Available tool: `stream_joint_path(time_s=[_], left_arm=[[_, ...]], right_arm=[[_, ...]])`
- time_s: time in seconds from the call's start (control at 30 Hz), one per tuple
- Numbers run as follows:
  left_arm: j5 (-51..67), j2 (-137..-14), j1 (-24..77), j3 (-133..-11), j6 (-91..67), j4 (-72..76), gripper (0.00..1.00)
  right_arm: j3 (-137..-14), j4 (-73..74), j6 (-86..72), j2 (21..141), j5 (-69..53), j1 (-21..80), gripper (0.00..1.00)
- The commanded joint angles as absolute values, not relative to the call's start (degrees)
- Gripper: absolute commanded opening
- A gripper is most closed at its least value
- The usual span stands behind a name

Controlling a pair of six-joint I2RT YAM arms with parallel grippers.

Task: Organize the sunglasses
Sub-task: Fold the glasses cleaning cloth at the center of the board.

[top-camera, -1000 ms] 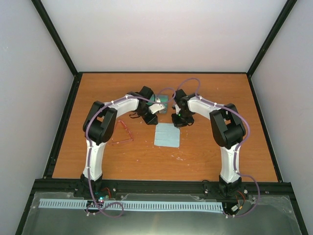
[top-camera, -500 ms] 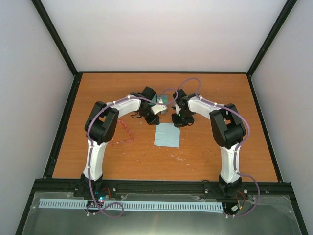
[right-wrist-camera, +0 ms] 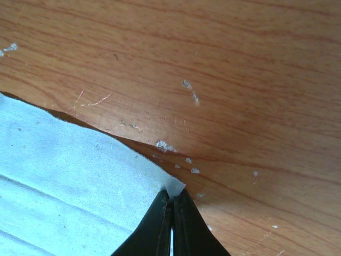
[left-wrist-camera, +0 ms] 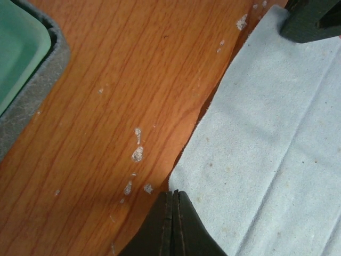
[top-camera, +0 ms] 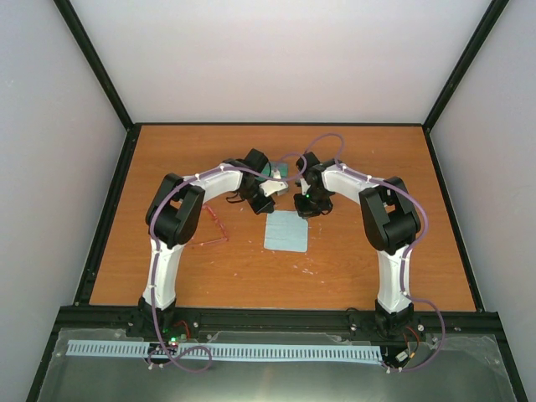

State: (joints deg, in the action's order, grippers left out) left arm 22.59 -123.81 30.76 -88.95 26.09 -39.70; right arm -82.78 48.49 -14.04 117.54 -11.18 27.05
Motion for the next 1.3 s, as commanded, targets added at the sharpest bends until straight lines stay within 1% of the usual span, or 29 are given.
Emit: stream_joint_path(time_s=[0.0, 0.3, 0.83, 1.07, 1.27], left_arm=[[22.22, -124.55, 31.79, -87.8, 26.92, -41.25, 0.01], [21.34, -123.2, 31.79, -89.75, 25.99, -40.97, 0.0], [17.97, -122.93, 30.24, -97.16, 26.09, -39.22, 0.0], [18.81, -120.32, 30.23, -93.37, 25.92, -37.09, 0.0], [21.02, -116.93, 30.21, -89.65, 24.24, -34.55, 0.0]], right_arm=[[-83.18, 47.77, -14.77, 119.45, -11.16, 26.87, 0.03], [-83.03, 46.37, -14.2, 118.19, -11.63, 26.46, 0.03], [-87.54, 45.97, -11.3, 119.37, -14.03, 24.74, 0.03], [-86.65, 45.26, -8.33, 117.45, -14.69, 23.99, 0.03], [-83.15, 43.04, -6.5, 114.37, -15.59, 24.23, 0.03]])
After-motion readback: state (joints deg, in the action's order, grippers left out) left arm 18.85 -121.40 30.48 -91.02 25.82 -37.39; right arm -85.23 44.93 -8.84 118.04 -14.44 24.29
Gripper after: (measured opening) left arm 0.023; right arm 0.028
